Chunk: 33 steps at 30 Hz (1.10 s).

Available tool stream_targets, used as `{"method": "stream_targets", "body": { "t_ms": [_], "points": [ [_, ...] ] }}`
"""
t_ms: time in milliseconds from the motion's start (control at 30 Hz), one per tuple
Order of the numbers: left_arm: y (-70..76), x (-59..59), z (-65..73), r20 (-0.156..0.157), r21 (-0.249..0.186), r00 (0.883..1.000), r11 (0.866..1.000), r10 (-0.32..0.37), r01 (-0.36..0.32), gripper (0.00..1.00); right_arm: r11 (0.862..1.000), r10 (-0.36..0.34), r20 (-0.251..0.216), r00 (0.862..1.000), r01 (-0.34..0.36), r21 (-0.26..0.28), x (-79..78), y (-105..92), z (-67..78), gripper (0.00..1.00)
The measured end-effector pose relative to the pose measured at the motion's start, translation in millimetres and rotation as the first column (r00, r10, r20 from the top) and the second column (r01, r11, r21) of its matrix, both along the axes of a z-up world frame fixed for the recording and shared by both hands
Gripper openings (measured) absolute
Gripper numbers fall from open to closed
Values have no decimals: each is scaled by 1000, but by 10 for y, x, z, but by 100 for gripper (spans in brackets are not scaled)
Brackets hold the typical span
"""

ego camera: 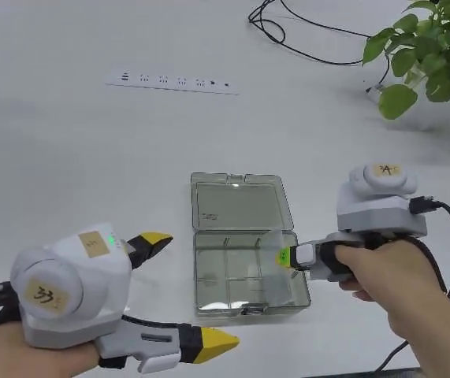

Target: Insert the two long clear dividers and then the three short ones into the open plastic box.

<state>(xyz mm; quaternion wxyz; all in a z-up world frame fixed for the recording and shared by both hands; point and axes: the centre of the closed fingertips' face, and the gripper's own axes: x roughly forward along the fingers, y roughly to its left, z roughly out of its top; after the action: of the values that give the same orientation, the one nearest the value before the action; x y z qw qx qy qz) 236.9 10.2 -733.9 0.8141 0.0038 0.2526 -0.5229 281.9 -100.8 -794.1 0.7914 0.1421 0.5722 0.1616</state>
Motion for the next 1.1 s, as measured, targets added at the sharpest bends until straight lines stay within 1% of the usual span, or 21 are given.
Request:
{"method": "stream_targets", "body": {
  "t_ms": [100, 167, 267, 467, 700, 833, 867, 1000, 1100],
  "points": [
    [0, -3, -1, 2, 3, 1000, 1000, -2, 2, 96, 1000, 1, 2, 1000, -1, 4, 3, 3, 5, 6],
    [-1, -8, -6, -1, 5, 1000, 1000, -2, 2, 95, 1000, 5, 5, 1000, -5, -4, 0, -9, 1, 6],
    [-10, -11, 6, -1, -1, 1000, 1000, -1, 1, 96, 1000, 3, 7, 1000, -3, 0, 2, -6, 4, 6],
    [-15, -9, -10, -1, 4, 1000, 1000, -5, 5, 95, 1000, 19, 16, 1000, -19, -9, -8, 11, 0, 7],
    [-7, -12, -29, -3, 9, 1000, 1000, -4, 4, 96, 997, 72, 45, 996, -72, -8, 4, 89, -5, 8],
    [-7, -13, -32, -3, 11, 1000, 1000, -4, 4, 96, 995, 98, 56, 994, -98, 1, 9, 157, -40, 9],
    [-6, -12, -33, -3, 12, 1000, 1000, -4, 4, 96, 994, 110, 58, 992, -110, -5, 6, 167, -67, 9],
    [3, -9, -25, -3, 12, 1000, 1000, 1, -1, 96, 993, 116, 57, 992, -116, -10, 11, 169, -103, 9],
    [14, -11, -33, -6, 14, 1000, 1000, 5, -5, 96, 993, 115, 50, 992, -115, 0, 15, 167, -141, 9]
  ]
}}
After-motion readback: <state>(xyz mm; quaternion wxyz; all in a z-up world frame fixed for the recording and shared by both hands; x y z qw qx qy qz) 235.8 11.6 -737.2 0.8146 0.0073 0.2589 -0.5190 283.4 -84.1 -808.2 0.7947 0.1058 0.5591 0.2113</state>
